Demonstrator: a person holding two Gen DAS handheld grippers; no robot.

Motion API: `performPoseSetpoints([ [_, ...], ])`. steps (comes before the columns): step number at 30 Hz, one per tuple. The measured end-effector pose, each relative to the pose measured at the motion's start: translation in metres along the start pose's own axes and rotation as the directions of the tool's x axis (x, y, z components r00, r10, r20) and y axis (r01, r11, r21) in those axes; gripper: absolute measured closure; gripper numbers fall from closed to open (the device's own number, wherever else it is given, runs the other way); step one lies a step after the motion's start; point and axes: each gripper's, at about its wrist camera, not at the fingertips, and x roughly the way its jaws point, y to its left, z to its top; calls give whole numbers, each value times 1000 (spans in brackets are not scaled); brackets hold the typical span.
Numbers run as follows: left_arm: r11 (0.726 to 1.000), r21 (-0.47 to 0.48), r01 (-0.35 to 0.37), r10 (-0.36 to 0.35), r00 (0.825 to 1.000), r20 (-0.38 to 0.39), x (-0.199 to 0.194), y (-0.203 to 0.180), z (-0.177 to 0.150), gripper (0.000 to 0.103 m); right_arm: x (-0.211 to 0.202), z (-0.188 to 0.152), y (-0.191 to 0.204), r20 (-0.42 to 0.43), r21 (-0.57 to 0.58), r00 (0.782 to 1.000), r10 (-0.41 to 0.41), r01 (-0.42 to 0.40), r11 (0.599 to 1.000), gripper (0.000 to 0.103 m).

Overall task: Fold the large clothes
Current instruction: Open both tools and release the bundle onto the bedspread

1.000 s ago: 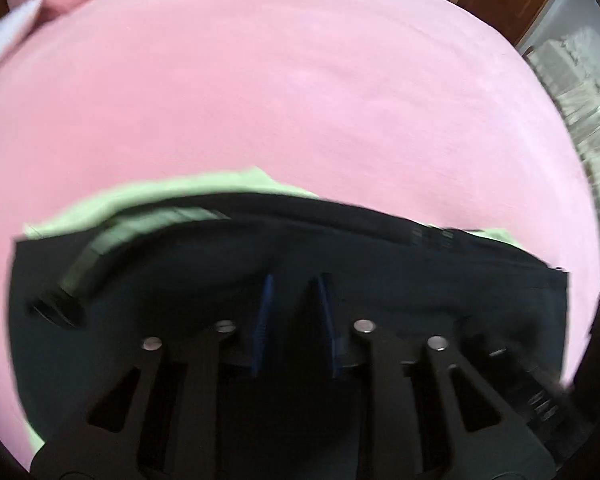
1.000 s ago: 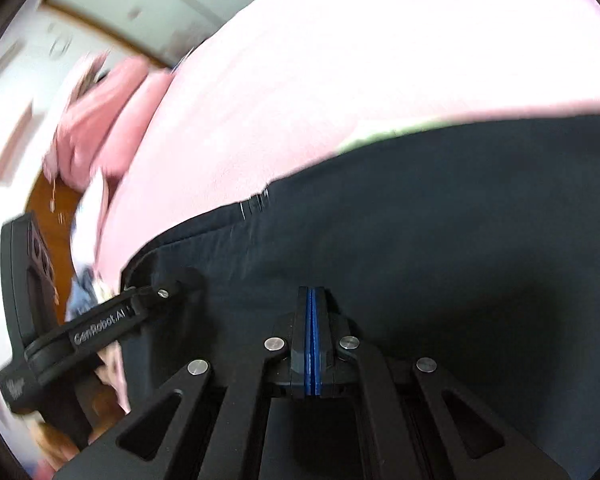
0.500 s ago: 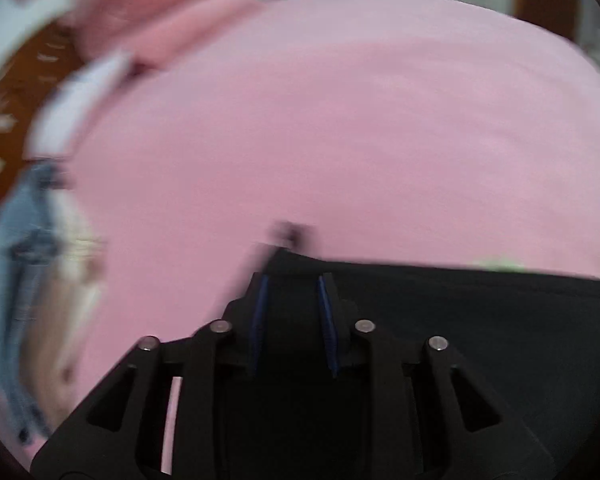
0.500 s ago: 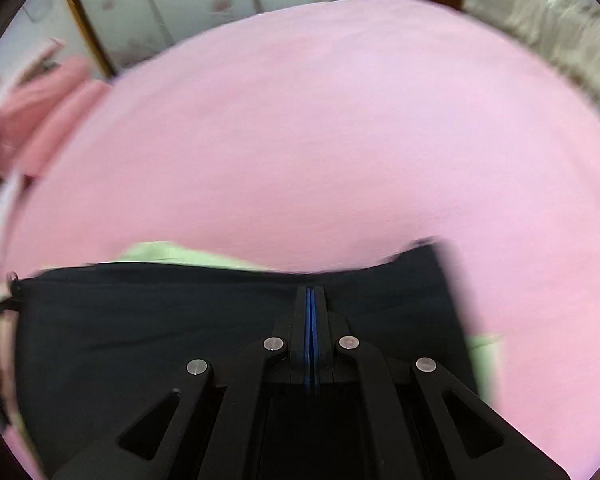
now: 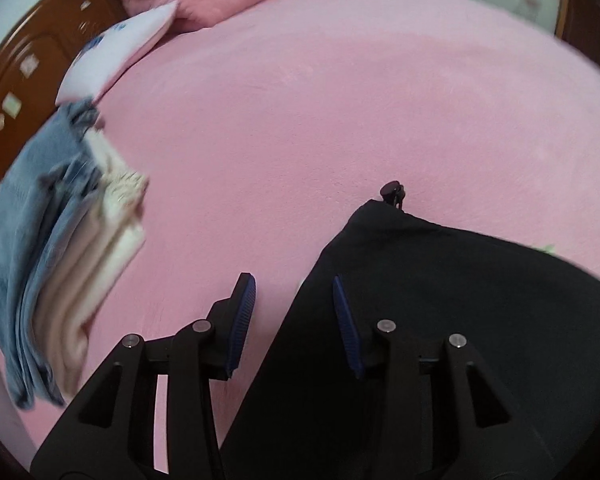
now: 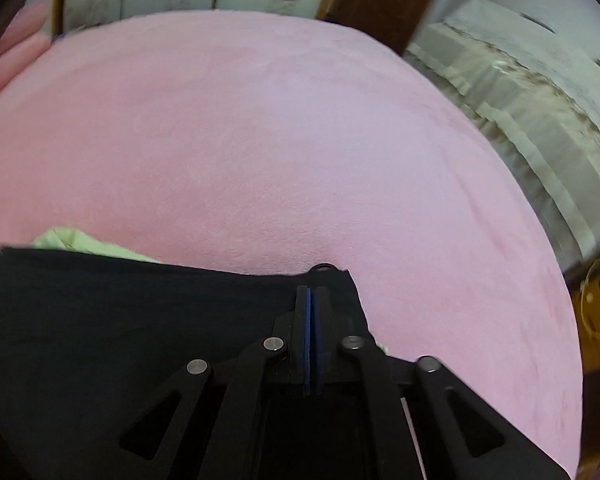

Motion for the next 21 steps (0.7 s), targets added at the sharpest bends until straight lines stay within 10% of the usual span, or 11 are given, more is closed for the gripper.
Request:
performPoseSetpoints([
  [15,961,-274,41,-96,977,-191,-109,57,-174,65,-111,-33,-17,2,50,920,392,-392,919,84],
  [21,932,-358,50,-159,946,-282,-126,59,-237,65,-119,-30,-5,-179,140,807,562,-545,827,84],
])
